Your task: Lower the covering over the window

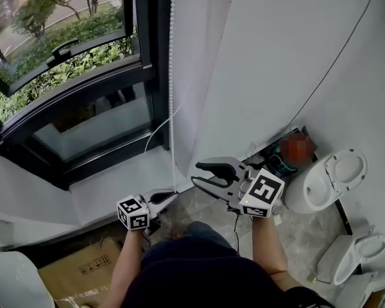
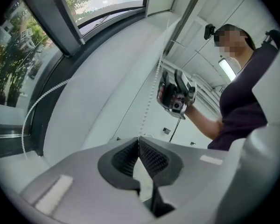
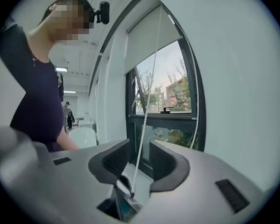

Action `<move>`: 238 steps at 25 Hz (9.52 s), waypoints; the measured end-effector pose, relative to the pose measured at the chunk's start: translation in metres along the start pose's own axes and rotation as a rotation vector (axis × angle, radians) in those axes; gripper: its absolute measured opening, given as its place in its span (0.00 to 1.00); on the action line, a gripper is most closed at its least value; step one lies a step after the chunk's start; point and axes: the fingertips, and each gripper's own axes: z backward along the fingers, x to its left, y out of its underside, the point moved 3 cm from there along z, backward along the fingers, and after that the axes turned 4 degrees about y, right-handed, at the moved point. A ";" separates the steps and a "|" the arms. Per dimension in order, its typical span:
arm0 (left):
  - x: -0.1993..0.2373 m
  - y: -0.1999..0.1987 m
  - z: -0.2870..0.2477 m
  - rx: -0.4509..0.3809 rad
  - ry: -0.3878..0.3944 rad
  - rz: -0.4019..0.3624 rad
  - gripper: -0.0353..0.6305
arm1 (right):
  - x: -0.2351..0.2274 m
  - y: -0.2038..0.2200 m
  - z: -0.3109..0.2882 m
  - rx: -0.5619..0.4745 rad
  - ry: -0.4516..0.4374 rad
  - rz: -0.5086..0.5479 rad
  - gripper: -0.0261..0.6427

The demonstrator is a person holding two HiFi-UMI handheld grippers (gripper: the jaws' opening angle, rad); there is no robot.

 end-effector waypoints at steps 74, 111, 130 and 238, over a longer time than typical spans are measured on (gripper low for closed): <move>-0.028 0.005 0.043 -0.112 0.015 0.096 0.08 | -0.010 0.064 -0.063 0.126 -0.004 -0.270 0.06; -0.105 -0.186 0.035 0.001 -0.183 -0.598 0.29 | 0.019 0.154 -0.070 0.302 -0.052 -0.374 0.06; -0.115 -0.220 0.026 -0.151 -0.261 -0.512 0.32 | 0.035 0.154 -0.064 0.291 -0.064 -0.363 0.06; -0.046 -0.071 -0.023 -0.079 -0.243 0.059 0.09 | -0.017 0.000 -0.003 0.170 0.196 0.543 0.28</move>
